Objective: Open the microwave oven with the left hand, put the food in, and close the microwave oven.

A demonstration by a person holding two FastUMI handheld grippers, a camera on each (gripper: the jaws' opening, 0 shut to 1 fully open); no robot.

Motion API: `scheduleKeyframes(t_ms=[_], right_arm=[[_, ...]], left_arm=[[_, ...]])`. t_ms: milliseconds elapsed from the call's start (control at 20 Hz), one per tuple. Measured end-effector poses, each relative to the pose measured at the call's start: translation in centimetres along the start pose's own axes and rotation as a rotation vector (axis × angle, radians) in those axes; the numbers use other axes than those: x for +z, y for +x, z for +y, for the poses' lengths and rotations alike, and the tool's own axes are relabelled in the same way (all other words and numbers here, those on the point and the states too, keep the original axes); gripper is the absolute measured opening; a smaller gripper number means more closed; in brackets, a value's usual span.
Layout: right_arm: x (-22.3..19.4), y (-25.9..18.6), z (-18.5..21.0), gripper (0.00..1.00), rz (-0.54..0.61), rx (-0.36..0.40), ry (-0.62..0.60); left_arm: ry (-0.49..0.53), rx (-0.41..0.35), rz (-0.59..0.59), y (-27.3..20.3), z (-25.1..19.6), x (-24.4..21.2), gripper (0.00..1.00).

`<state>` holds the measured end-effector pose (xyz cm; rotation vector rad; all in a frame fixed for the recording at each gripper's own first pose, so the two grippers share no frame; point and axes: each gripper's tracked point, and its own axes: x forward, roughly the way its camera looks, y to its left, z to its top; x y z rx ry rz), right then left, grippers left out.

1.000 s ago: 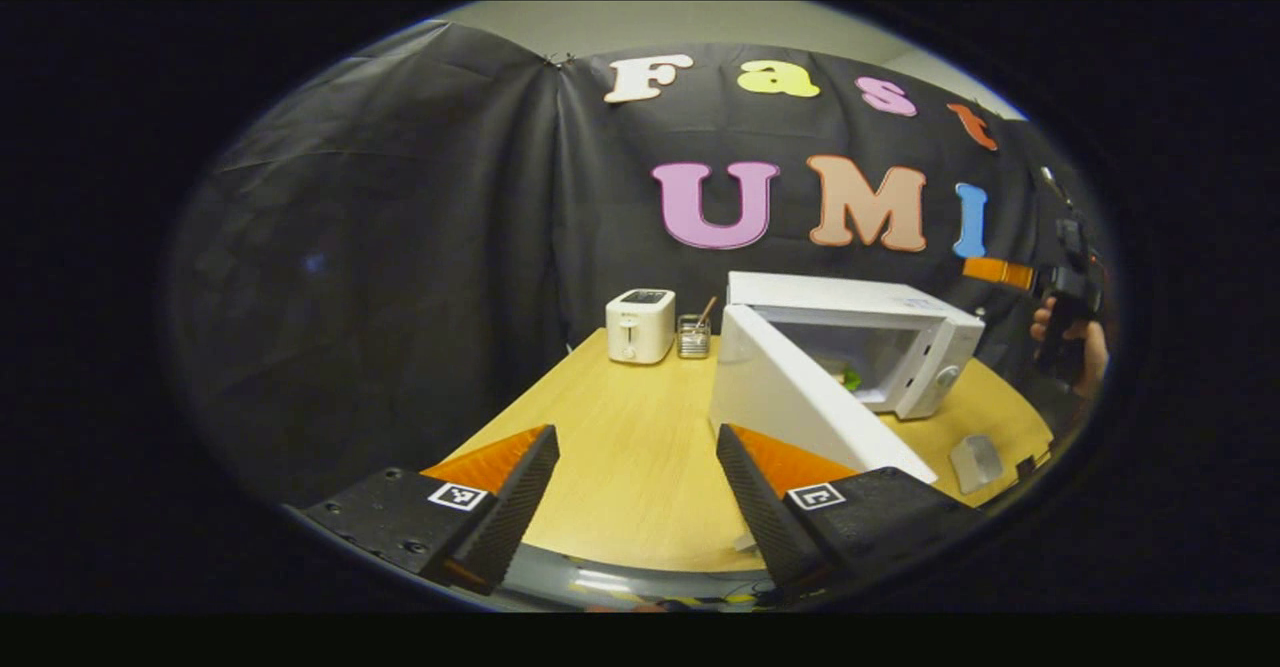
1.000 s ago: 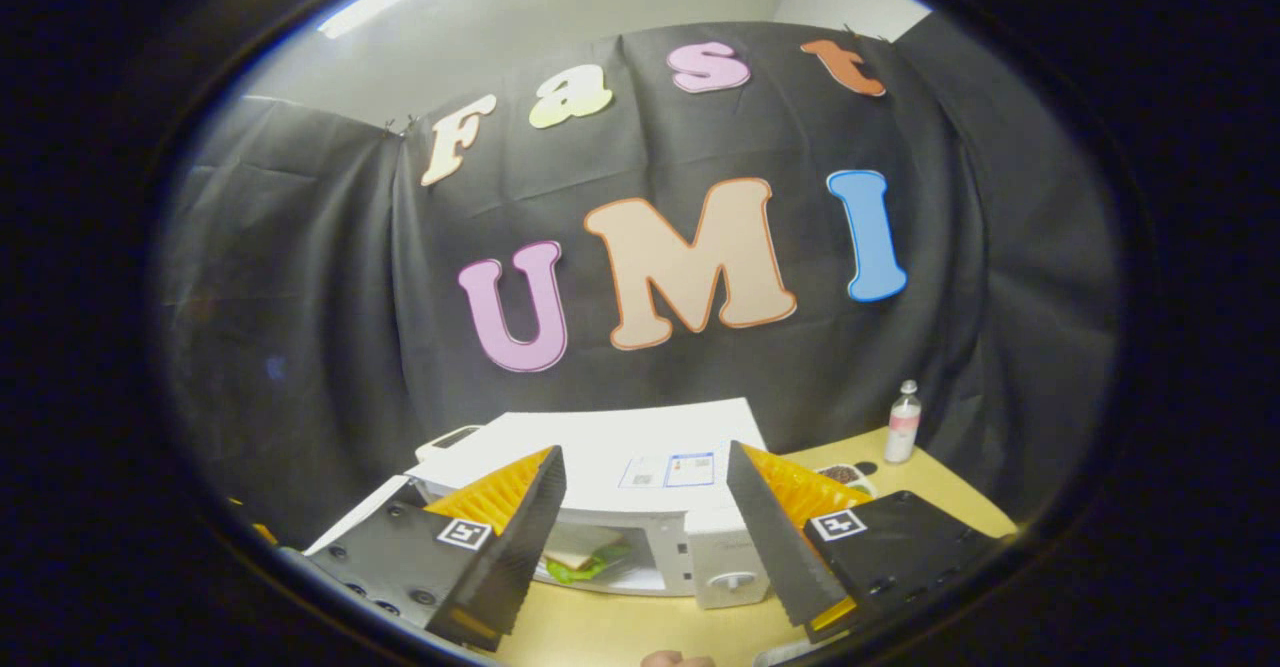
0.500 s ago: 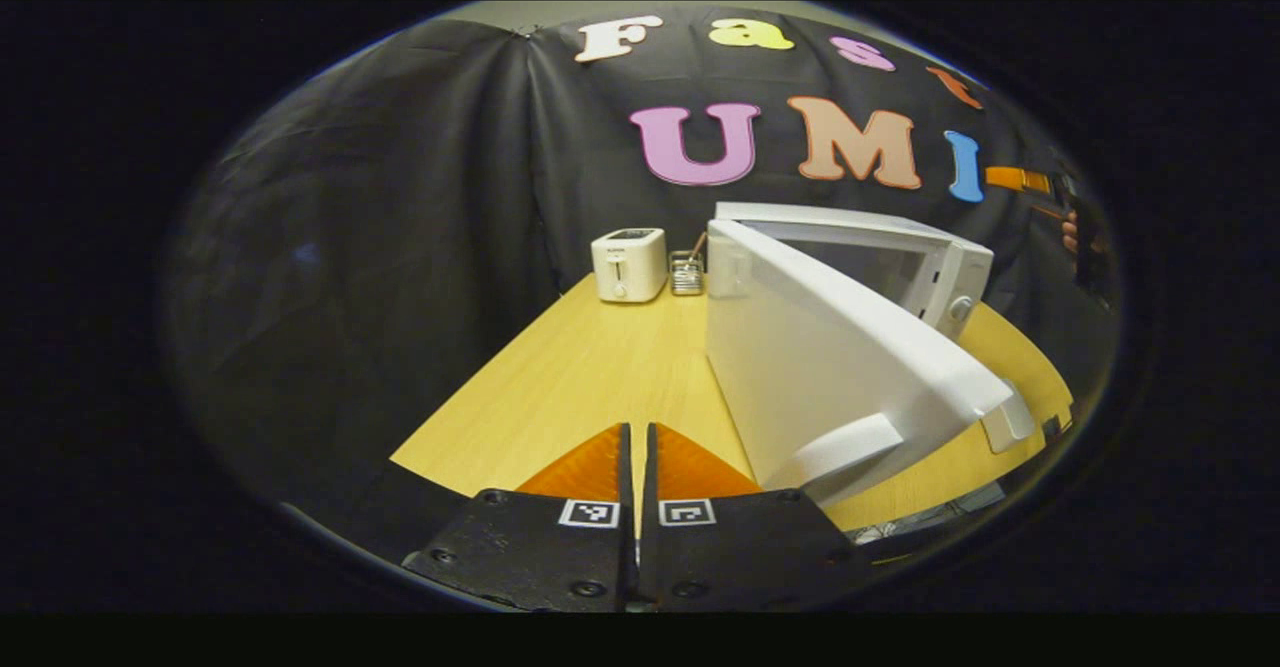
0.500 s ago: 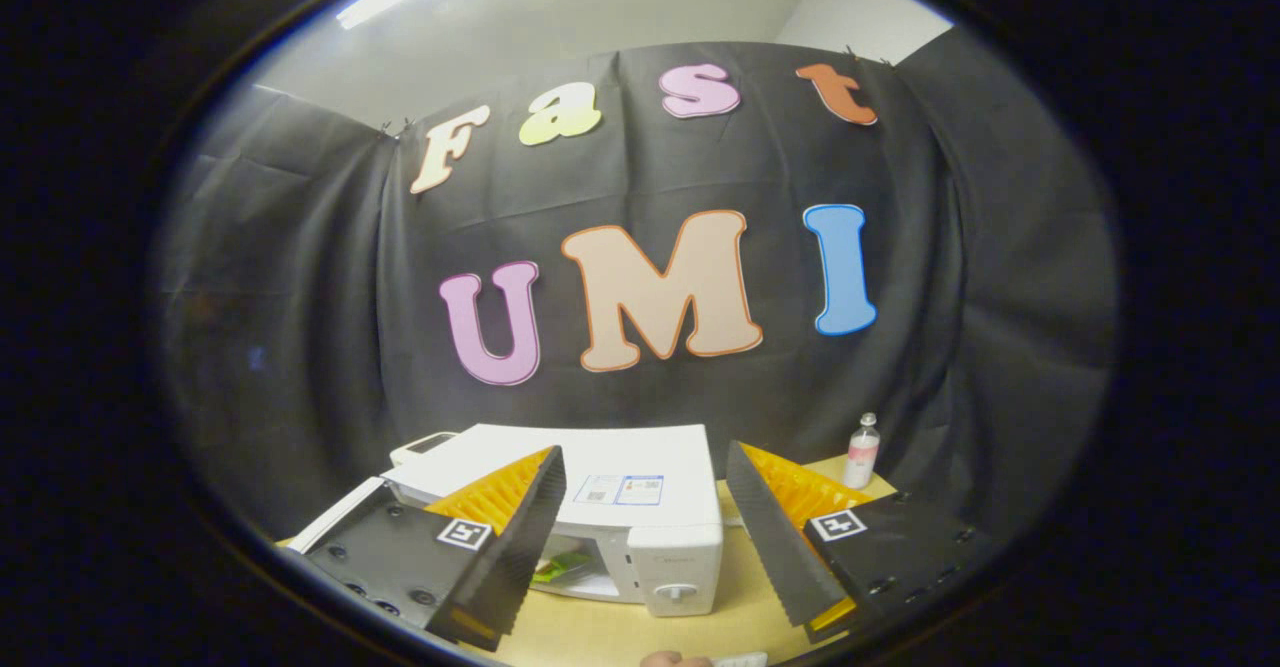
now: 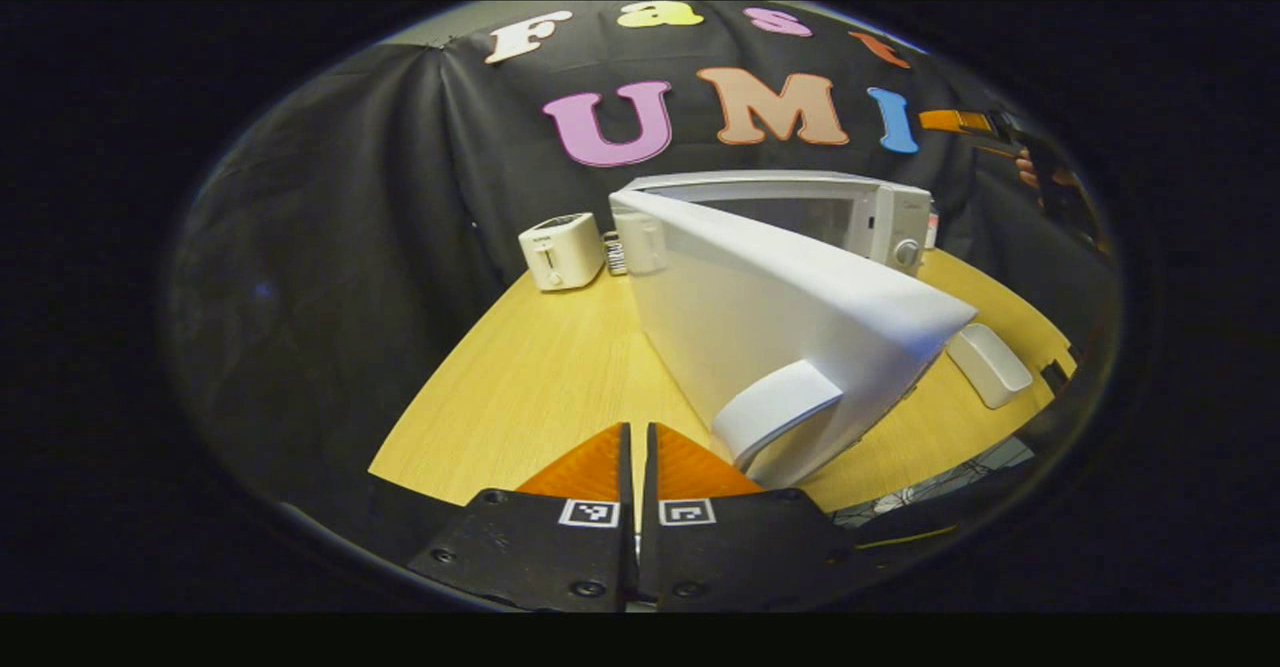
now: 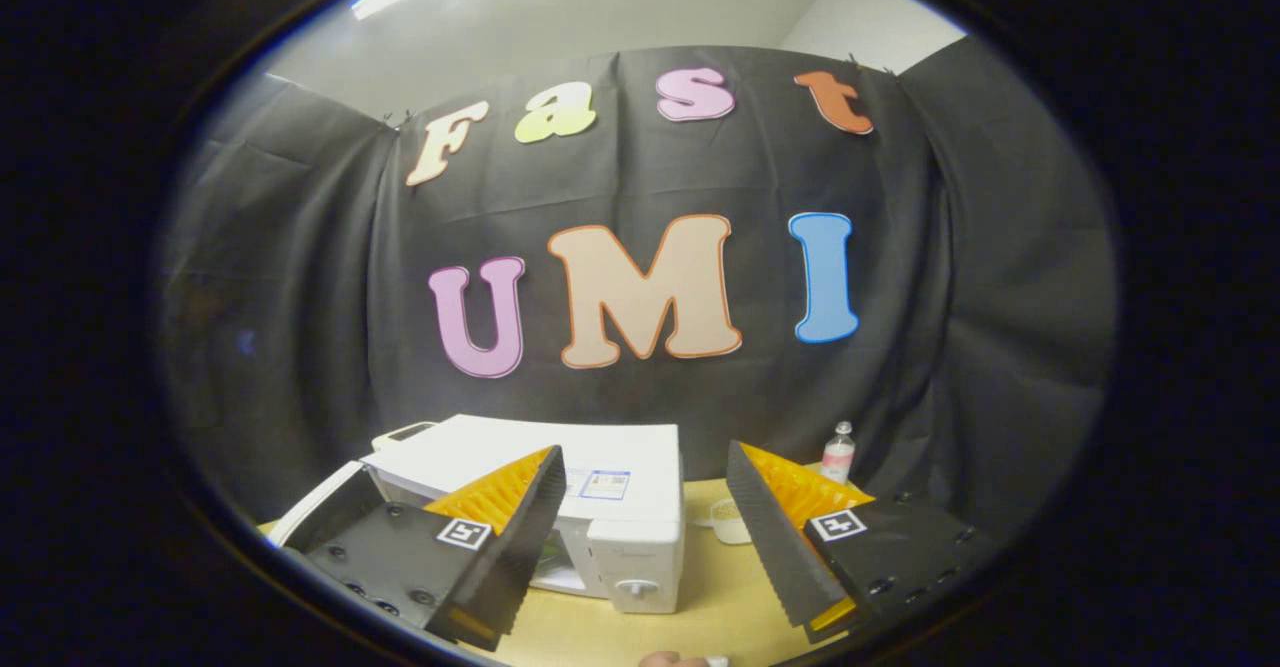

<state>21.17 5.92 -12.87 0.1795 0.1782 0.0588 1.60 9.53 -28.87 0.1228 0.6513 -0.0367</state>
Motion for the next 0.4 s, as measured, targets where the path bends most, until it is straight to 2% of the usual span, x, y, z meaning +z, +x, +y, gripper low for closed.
scheduleKeyframes(t_ms=[250, 300, 350, 400], right_arm=[[1.4, -0.9, -1.5, 0.91, -0.039, -0.013, 0.004], [1.8, -1.0, -2.0, 0.99, -0.048, -0.019, 0.003], [2.1, -1.3, -2.2, 0.91, -0.054, -0.020, 0.004], [2.3, -1.6, -2.4, 0.91, -0.059, -0.019, 0.004]], left_arm=[[0.021, -0.070, -0.022, 1.9, -3.5, 1.8, 0.00], [0.027, -0.087, -0.030, 2.3, -4.3, 2.4, 0.00], [0.042, -0.106, -0.034, 2.6, -5.2, 3.0, 0.00], [0.060, -0.124, -0.047, 2.8, -6.0, 3.6, 0.00]])
